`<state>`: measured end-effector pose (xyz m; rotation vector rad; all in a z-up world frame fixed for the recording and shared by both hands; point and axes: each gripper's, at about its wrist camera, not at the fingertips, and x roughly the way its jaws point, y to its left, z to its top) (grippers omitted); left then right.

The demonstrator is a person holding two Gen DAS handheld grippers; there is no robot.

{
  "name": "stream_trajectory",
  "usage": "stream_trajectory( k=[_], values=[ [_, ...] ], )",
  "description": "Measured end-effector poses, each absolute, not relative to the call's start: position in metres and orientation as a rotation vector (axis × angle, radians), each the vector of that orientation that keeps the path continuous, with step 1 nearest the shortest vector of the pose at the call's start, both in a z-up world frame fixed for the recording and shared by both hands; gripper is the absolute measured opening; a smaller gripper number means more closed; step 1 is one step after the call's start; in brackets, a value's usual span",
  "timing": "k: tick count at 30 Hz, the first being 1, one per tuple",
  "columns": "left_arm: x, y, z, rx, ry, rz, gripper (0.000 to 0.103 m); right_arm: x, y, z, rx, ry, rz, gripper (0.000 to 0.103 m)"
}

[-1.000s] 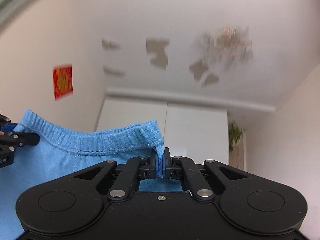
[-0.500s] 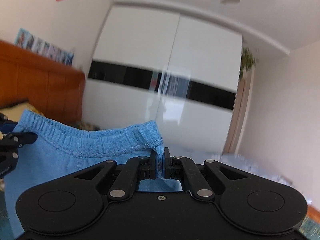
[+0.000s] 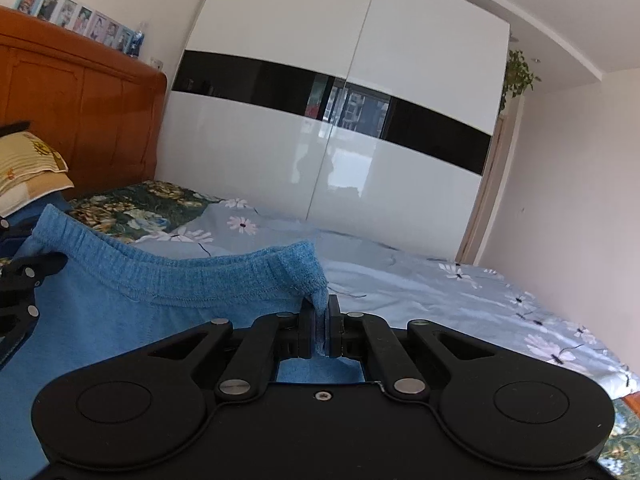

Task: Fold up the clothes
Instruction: 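Lift the sweatpants by the waistband with both grippers, then lower the sweatpants onto the bed and open both grippers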

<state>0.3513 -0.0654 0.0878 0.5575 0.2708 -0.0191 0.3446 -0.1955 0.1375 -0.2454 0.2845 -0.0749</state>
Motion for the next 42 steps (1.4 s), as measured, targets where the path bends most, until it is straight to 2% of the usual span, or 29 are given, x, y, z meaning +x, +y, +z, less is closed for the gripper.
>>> stream_trajectory(
  k=[9,16,22,28,32,34,35,36,37,38,39,42],
  values=[
    [0.429,-0.064,0.062,0.554,0.302,-0.003,0.015,0.427,-0.188,0.102,-0.215,0.304,-0.107,0.003],
    [0.457,-0.066,-0.019,0.609,0.403,0.0,0.015,0.466,-0.178,0.028,-0.25,0.399,-0.102,0.003],
    [0.472,-0.065,-0.069,0.646,0.465,0.0,0.016,0.498,-0.175,-0.024,-0.253,0.488,-0.078,0.003],
    [0.489,-0.066,-0.096,0.679,0.481,0.0,0.018,0.509,-0.176,-0.053,-0.223,0.548,-0.083,0.005],
    [0.482,-0.062,-0.084,0.68,0.492,0.015,0.02,0.509,-0.179,-0.061,-0.209,0.559,-0.091,0.007],
    [0.478,-0.06,-0.078,0.679,0.497,0.022,0.029,0.508,-0.179,-0.059,-0.202,0.562,-0.094,0.008],
    [0.476,-0.059,-0.075,0.679,0.5,0.026,0.04,0.508,-0.179,-0.058,-0.199,0.562,-0.093,0.008],
    [0.474,-0.058,-0.072,0.679,0.502,0.03,0.055,0.506,-0.18,-0.055,-0.196,0.562,-0.091,0.014],
    [0.472,-0.057,-0.069,0.679,0.505,0.034,0.06,0.504,-0.181,-0.052,-0.193,0.562,-0.09,0.021],
    [0.47,-0.056,-0.066,0.679,0.508,0.038,0.064,0.501,-0.182,-0.049,-0.19,0.562,-0.091,0.023],
    [0.468,-0.055,-0.063,0.678,0.511,0.041,0.064,0.499,-0.184,-0.045,-0.185,0.565,-0.089,0.027],
    [0.462,-0.052,-0.053,0.678,0.519,0.053,0.067,0.49,-0.192,-0.033,-0.133,0.588,-0.051,0.029]
  ],
)
